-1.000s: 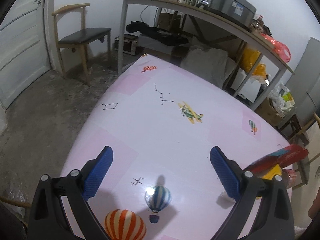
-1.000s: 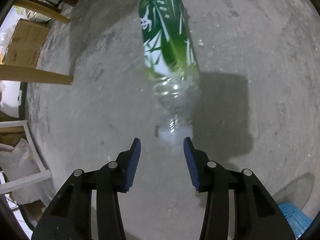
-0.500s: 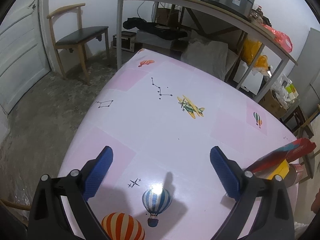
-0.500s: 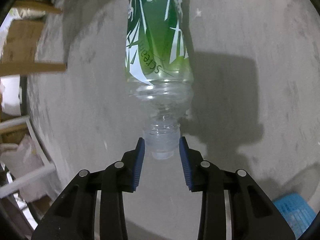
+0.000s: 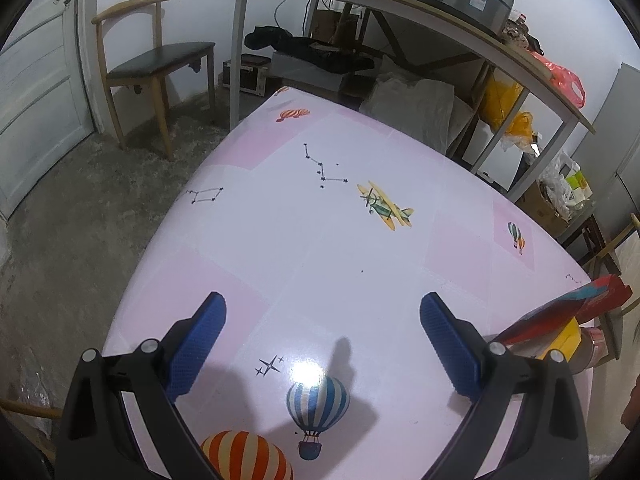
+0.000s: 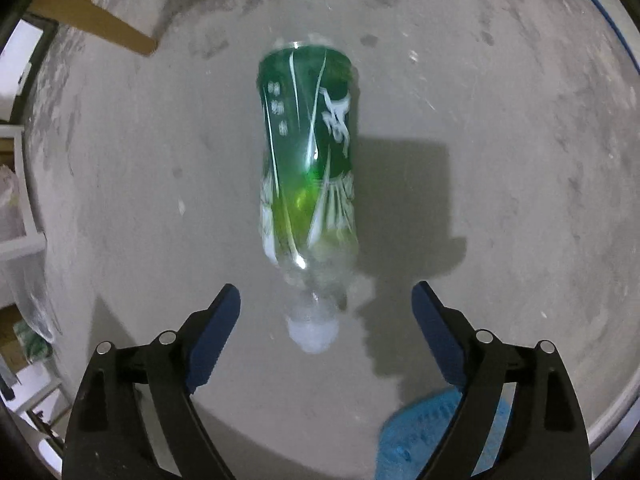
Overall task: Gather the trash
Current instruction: 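Close the right tool on the green bottle and lift it, then carry the bottle over the wastebasket and open the right tool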
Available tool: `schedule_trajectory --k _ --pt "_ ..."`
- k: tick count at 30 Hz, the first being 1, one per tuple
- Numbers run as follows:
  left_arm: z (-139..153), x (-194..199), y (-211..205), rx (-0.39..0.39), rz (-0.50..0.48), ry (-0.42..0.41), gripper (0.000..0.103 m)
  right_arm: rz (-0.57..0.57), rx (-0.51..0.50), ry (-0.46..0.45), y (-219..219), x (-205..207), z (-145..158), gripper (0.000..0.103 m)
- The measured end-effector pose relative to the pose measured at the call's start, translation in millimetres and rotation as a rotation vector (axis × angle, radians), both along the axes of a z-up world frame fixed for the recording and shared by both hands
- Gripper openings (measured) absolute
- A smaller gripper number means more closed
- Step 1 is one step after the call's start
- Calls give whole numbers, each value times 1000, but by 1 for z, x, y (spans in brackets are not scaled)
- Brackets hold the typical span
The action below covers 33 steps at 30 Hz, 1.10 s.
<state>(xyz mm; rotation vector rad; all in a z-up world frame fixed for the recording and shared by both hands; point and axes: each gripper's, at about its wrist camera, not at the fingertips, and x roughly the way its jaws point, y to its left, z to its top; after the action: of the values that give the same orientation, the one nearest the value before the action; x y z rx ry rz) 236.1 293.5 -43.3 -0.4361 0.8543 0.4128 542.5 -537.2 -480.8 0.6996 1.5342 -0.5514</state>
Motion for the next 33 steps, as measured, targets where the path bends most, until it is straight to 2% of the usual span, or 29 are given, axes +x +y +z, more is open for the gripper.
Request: schedule_trajectory --k 4,6,8,10,14,19,25,29,31,33 --pt "-1 -3 -1 -3 5 7 95 -14 -32 -29 -3 11 -17 84" --pt "0 -4 0 2 5 8 95 -41 -8 -36 -5 12 -30 81" --pt "1 -4 -1 6 4 10 95 -56 21 -38 -4 7 -39 68" --pt "1 -4 -1 1 2 8 95 -80 66 -64 -5 2 -45 63" --pt "3 -4 -1 -16 -6 -1 95 -105 56 -66 -2 -9 -44 61" --pt "15 -11 -4 -7 -28 -39 95 -159 128 -82 -3 -22 -33 61" --pt "29 -24 -8 -15 -66 -103 95 -115 235 -188 7 -50 37 61" --pt "44 -32 -15 -11 -112 -163 95 -13 278 -310 28 -96 127 61" --pt "50 -38 -19 10 -143 -192 95 48 260 -355 44 -126 177 61" --pt "54 -44 -25 40 -178 -206 95 103 216 -375 54 -164 209 61"
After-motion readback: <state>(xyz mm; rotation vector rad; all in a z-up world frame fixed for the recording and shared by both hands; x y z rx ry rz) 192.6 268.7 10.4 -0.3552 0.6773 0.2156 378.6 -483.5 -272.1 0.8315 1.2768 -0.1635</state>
